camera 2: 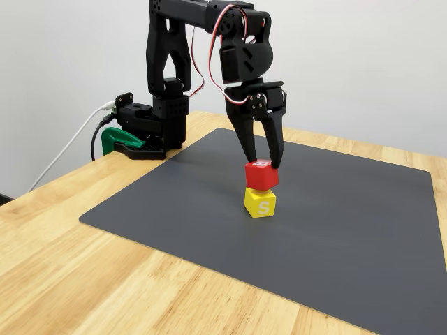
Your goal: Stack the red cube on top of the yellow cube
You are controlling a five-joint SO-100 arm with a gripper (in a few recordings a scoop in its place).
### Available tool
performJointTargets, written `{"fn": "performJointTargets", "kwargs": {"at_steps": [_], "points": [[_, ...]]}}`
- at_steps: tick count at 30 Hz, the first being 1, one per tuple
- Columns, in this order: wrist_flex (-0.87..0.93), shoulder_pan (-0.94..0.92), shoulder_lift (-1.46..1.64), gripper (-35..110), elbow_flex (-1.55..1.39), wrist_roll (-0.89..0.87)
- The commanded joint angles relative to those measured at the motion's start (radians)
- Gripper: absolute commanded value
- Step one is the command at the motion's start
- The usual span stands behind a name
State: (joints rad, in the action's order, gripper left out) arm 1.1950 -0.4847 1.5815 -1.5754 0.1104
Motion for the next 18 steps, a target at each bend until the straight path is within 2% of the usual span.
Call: {"fn": "performJointTargets", "kwargs": {"at_steps": [1, 9, 18], "points": [[-0.002, -0.003, 0.006, 0, 0.000, -0.003], [-0.017, -0.006, 0.005, 1, -0.015, -0.018], [-0.021, -0.008, 0.002, 20, -0.017, -0.023]]}}
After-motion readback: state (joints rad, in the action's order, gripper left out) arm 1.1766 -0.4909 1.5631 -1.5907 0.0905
